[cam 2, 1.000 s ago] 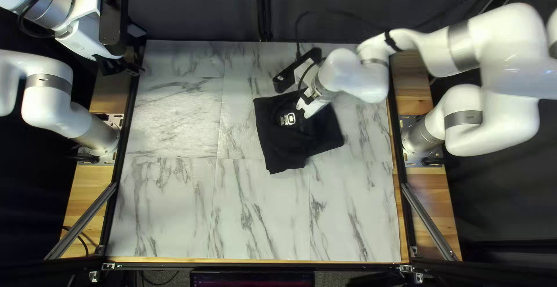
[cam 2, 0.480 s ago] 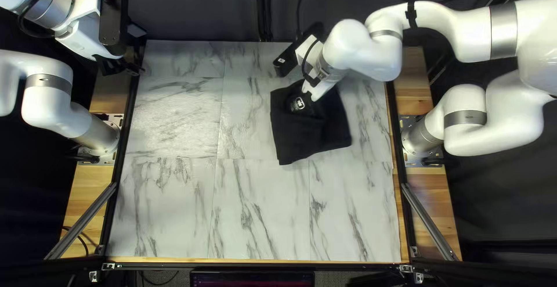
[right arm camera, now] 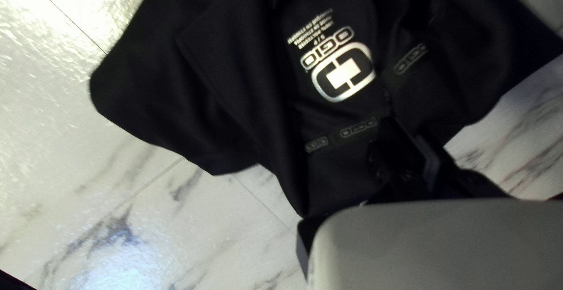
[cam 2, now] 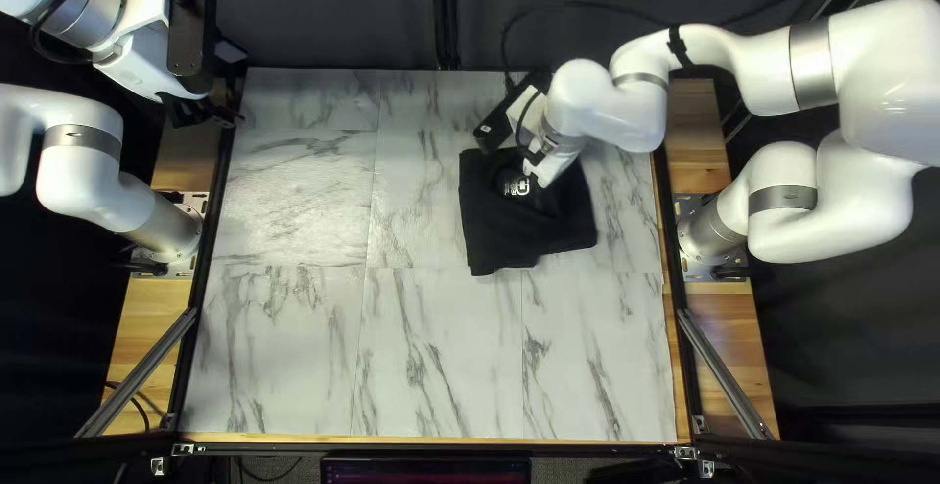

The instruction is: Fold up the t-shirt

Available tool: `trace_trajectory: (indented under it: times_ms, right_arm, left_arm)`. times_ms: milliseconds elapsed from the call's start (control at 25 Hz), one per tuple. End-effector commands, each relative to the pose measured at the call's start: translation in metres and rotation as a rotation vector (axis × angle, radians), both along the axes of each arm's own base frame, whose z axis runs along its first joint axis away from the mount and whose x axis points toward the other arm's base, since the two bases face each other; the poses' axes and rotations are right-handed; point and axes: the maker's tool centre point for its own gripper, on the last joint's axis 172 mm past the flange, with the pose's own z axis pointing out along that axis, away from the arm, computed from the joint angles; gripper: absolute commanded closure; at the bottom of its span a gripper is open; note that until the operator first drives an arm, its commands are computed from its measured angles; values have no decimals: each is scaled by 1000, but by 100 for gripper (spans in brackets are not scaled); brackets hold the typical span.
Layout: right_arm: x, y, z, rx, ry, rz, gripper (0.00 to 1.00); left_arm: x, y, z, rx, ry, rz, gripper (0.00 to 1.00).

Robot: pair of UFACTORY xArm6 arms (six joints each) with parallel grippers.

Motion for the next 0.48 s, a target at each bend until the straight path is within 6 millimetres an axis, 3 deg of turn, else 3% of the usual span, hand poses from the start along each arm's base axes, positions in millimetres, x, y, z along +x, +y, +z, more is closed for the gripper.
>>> trace_trajectory:
  times_ms: [40, 320, 400, 480]
  right_arm:
    - [-10, -3, -9, 10, 20, -7, 100]
    - [-16, -26, -38, -3, 77, 11, 96]
    - [-18, -34, -46, -8, 86, 15, 6]
    - [-21, -37, -46, -13, 85, 15, 0]
  left_arm:
    - [0, 0, 0, 0, 0, 0, 0]
    - [0, 0, 0, 0, 0, 0, 0]
    - [0, 0, 0, 0, 0, 0, 0]
    - [0, 0, 0, 0, 0, 0, 0]
